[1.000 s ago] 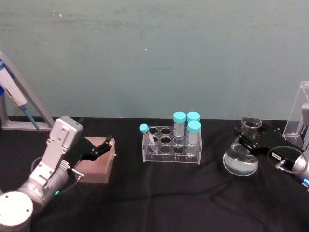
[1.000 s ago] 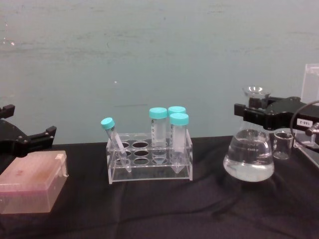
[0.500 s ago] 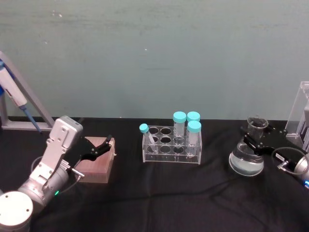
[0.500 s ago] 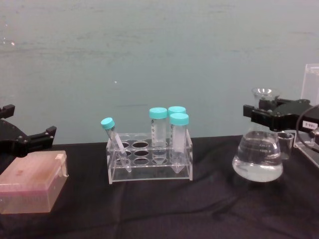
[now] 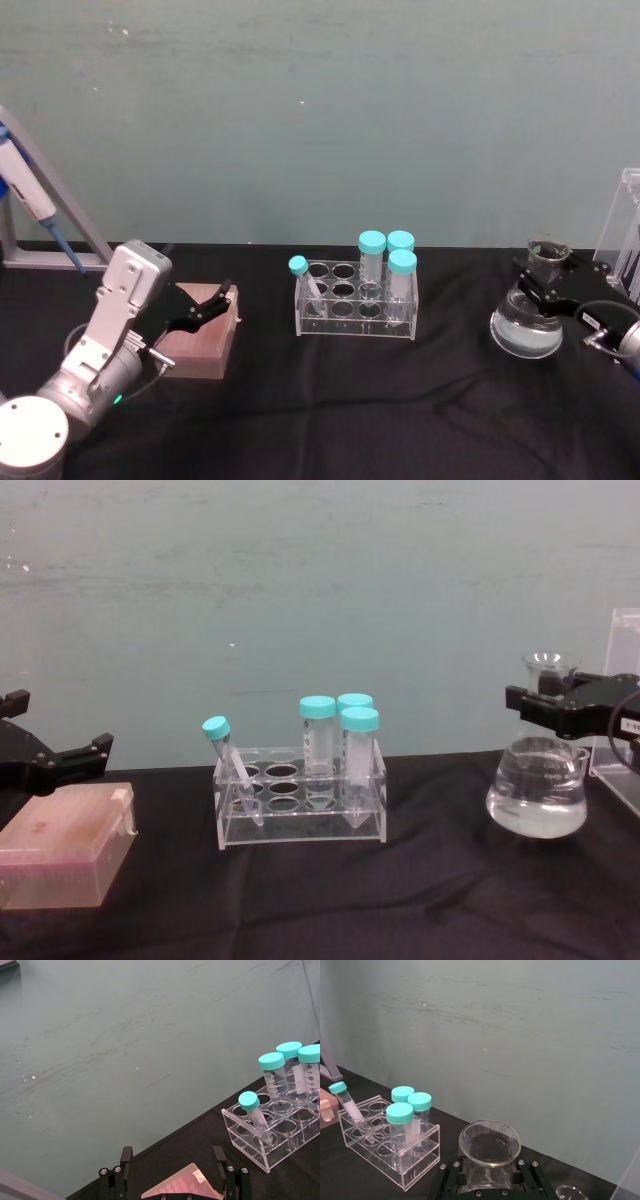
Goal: Place the experimental apparatus aside using one hand.
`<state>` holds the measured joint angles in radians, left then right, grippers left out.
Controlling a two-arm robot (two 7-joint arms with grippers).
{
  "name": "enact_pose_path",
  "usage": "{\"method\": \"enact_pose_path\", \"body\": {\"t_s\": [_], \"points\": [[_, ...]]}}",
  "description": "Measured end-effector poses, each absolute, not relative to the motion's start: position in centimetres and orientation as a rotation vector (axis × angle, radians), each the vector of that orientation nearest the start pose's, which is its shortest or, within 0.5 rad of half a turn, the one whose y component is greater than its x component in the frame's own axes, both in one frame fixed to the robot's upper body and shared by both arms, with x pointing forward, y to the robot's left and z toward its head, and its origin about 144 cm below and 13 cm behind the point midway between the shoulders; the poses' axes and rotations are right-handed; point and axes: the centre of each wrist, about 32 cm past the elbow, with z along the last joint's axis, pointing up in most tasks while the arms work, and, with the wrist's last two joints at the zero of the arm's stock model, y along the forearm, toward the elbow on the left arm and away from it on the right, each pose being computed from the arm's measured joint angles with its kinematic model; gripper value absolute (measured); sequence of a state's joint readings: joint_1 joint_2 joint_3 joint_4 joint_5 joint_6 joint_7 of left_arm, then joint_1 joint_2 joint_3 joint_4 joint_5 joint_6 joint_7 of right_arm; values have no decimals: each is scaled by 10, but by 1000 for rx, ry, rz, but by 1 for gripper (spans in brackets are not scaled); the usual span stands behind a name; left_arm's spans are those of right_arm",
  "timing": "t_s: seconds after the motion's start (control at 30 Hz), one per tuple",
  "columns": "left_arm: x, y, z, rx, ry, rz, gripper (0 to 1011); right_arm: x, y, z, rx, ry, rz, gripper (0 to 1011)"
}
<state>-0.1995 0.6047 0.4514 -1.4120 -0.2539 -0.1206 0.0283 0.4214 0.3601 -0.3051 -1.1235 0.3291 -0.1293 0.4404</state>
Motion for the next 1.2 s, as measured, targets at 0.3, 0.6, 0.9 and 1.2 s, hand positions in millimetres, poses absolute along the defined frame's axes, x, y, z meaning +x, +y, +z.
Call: {"method": "enact_pose_path", "body": {"t_s": [0.3,0.6,0.9,1.2], "points": [[489,310,1140,304,-285,1248,1000,563,-306,1156,-97,-97,-1041,456],[489,310,1140,304,-285,1248,1000,562,-312,1156,-106,-105,-1059,456],[489,310,1140,304,-285,1248,1000,562,-315,1155,-108,-110,-1072,456],[489,310,1140,304,-285,1248,1000,562,-318,1153,-110,-108,-1083,456]]}}
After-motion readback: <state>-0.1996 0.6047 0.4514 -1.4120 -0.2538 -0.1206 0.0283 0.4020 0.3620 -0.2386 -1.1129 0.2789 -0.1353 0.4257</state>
